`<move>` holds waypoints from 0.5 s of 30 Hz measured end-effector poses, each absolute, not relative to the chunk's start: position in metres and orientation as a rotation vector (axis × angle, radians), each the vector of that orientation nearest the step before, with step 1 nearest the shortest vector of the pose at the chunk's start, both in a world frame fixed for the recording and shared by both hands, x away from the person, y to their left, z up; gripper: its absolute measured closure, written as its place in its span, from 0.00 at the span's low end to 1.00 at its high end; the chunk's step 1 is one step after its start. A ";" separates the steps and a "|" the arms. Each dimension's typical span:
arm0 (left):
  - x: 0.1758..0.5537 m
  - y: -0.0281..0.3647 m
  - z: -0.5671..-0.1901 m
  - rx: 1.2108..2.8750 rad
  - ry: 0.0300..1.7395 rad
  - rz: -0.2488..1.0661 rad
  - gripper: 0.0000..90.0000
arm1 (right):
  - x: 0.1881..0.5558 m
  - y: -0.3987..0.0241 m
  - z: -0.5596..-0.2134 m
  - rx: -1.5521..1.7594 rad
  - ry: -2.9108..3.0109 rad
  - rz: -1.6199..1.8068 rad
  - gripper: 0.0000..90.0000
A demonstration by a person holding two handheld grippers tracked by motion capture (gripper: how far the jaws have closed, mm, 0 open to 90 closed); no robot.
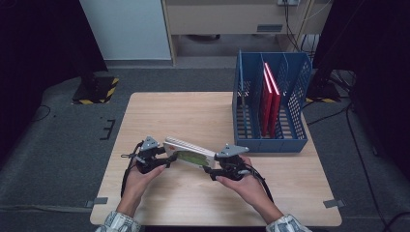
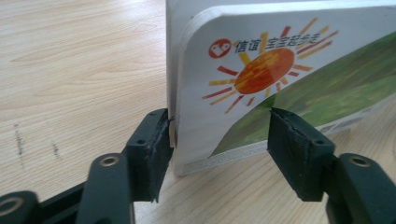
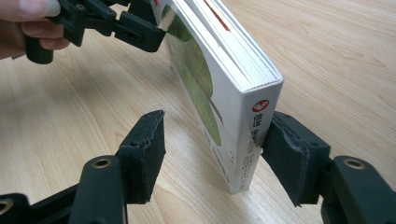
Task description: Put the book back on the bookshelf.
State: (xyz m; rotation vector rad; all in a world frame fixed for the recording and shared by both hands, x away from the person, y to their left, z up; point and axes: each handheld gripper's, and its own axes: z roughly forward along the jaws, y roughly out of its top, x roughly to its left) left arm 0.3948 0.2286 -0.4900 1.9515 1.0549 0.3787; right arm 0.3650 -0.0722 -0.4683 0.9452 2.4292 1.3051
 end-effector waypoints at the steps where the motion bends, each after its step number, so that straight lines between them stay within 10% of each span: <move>1: 0.395 0.229 -0.490 1.949 1.058 0.376 0.42 | 0.365 -0.072 -0.468 0.943 2.431 1.306 0.43; 15: 0.394 0.225 -0.492 1.973 1.050 0.382 0.37 | 0.383 -0.064 -0.470 0.895 2.462 1.352 0.35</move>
